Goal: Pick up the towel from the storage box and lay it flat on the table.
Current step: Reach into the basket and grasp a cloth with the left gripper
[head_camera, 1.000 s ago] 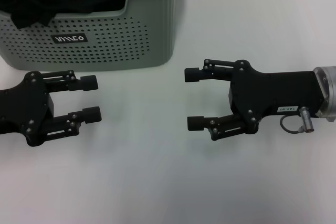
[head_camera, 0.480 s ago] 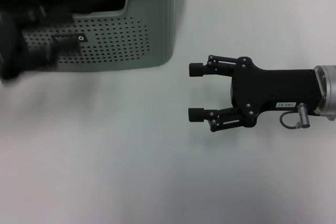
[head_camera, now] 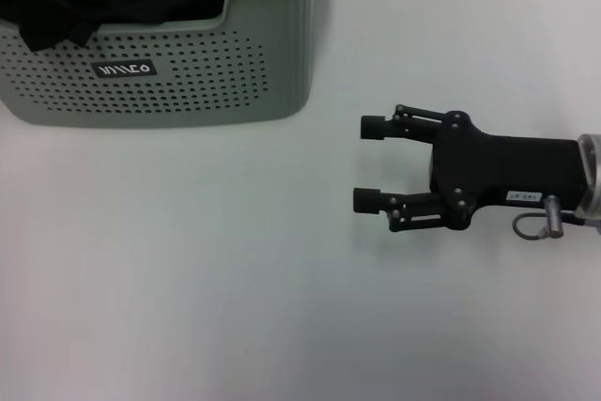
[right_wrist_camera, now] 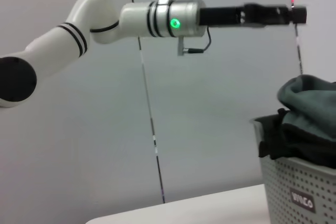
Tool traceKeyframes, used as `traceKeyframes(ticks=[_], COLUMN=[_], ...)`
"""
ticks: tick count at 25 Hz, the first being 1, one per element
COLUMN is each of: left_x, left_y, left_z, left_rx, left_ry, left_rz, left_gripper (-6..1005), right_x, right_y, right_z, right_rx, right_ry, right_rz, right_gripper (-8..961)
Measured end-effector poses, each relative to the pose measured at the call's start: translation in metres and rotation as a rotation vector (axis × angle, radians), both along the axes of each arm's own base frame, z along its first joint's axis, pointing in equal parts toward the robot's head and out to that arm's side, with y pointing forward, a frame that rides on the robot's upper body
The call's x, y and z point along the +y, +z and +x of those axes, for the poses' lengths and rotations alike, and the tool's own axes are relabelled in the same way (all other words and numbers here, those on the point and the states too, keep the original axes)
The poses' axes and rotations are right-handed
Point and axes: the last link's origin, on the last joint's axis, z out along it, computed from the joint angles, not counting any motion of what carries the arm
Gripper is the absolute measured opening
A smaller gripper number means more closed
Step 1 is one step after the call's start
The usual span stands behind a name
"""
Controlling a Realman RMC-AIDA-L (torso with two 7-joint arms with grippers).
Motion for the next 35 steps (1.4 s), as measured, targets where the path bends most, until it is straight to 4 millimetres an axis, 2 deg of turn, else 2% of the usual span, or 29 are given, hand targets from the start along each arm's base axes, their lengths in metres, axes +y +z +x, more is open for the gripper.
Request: traceKeyframes(ticks=[5,10,14,19,25,35], left_x=[0.038,0.053,0.052,0.042,0.037,0.039], left_y=[-0.003,-0.021,-0.028,-0.022,-0.020,-0.031], left_z=[-0.011,-0.016,-0.010,-0.005,-0.015,-0.024], left_rx=[0.116,0.195,0.211,0.220,0.263,0.269], left_ry=[0.228,0.321,0.319,0.336,0.415,0.441], left_rz=[0.024,-0.027,-0.053,-0.068,-0.106,-0.151], left_gripper=[574,563,549,532,510,475], right_x=[-0.002,-0.002,-0.001,0.000,0.001,0.003], right_y=[0.004,0.004,0.004,0.004,0.004,0.004], right_z=[0.005,0.007,0.008,0.007,0.006,0.005], right_rx=[0.020,0.021,0.016,0.014,0.013,0.017], right_ry=[-0.025,-0.034,-0.038,-0.036,-0.034,-0.044], right_rz=[0.020,0.023,0.029,0.032,0.034,0.045], right_gripper=[860,858,857,856,854,851])
